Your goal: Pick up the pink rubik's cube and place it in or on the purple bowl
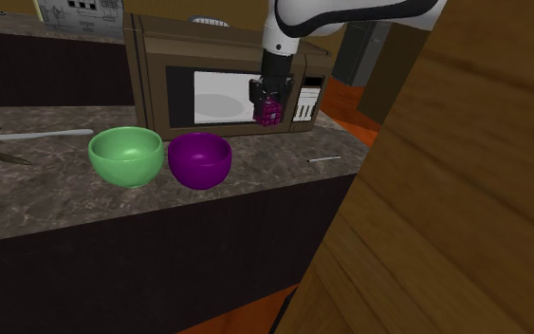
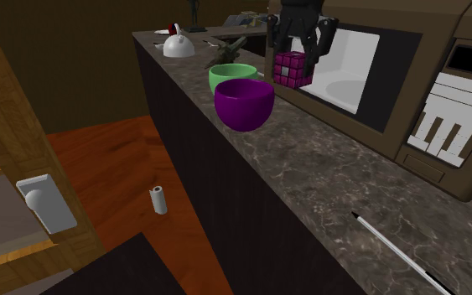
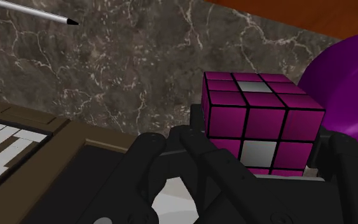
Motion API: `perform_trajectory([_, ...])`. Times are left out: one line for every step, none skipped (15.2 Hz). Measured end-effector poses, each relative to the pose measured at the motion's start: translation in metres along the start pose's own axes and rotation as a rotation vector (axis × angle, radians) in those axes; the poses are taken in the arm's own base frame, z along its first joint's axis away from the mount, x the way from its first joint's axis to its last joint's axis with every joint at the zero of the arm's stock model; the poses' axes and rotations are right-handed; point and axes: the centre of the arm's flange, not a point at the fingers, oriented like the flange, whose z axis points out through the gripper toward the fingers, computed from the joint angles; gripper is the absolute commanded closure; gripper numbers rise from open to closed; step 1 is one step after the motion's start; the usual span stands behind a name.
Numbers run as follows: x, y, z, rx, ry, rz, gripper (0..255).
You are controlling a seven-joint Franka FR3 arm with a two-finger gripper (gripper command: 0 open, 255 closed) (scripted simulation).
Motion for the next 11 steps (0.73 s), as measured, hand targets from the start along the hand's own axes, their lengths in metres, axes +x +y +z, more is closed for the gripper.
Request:
perform_trajectory([0.001,-0.005,-0.003,0.000,0.000,0.000,255])
perform_trajectory([0.003,-0.016,-0.004,0.000,0.000,0.000,255])
perform_trajectory([0.007,-0.025,-0.005,0.000,0.000,-0.001,255])
perform_trajectory([0.007,-0.035,-0.005,0.000,0.000,-0.001,255])
perform_trajectory([0.008,-0.051,-0.007,0.000,-0.001,-0.001,255])
perform_trajectory([0.012,-0.064,-0.007,0.000,0.000,-0.001,255])
perform_trajectory([0.014,-0.078,-0.009,0.000,-0.001,-0.001,255])
perform_trajectory([0.014,-0.089,-0.010,0.000,0.000,-0.001,255])
perform_trajectory([0.017,-0.102,-0.011,0.000,0.000,-0.001,255])
perform_trajectory([0.019,-0.115,-0.009,0.000,0.000,-0.001,255])
perform_trajectory([0.021,-0.131,-0.009,0.000,-0.001,-0.002,255])
